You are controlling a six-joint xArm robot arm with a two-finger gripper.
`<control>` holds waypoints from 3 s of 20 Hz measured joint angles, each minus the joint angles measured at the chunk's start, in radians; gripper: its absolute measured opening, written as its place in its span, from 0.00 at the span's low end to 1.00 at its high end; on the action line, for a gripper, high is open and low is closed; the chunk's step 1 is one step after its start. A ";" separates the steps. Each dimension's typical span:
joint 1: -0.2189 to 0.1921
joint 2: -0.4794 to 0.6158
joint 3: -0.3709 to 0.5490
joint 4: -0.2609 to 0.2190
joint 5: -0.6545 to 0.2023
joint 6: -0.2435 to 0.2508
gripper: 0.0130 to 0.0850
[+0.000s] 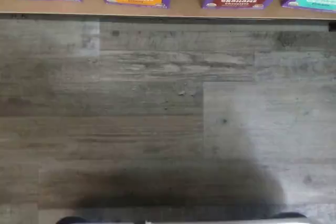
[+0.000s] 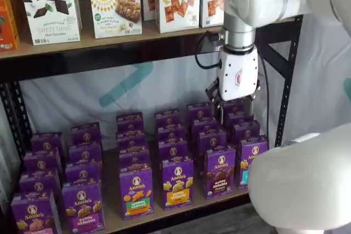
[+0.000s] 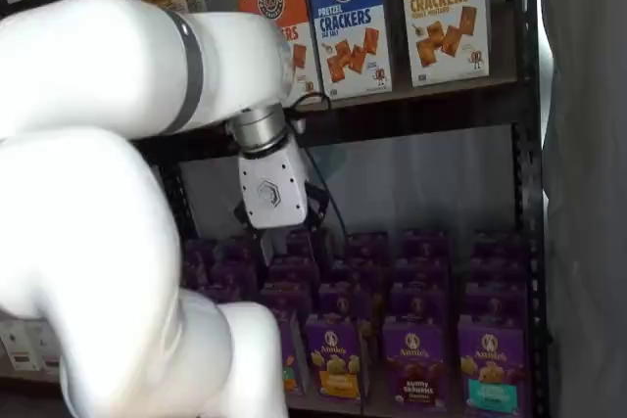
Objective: Pick up the purple box with a brown patch in the center, on the bottom shelf, the fifth box from the left
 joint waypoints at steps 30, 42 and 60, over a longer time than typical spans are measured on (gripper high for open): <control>-0.143 0.687 0.078 0.043 -0.730 -0.156 1.00; -0.210 1.003 -0.058 -0.024 -0.913 -0.162 1.00; -0.252 1.263 -0.310 -0.002 -0.936 -0.226 1.00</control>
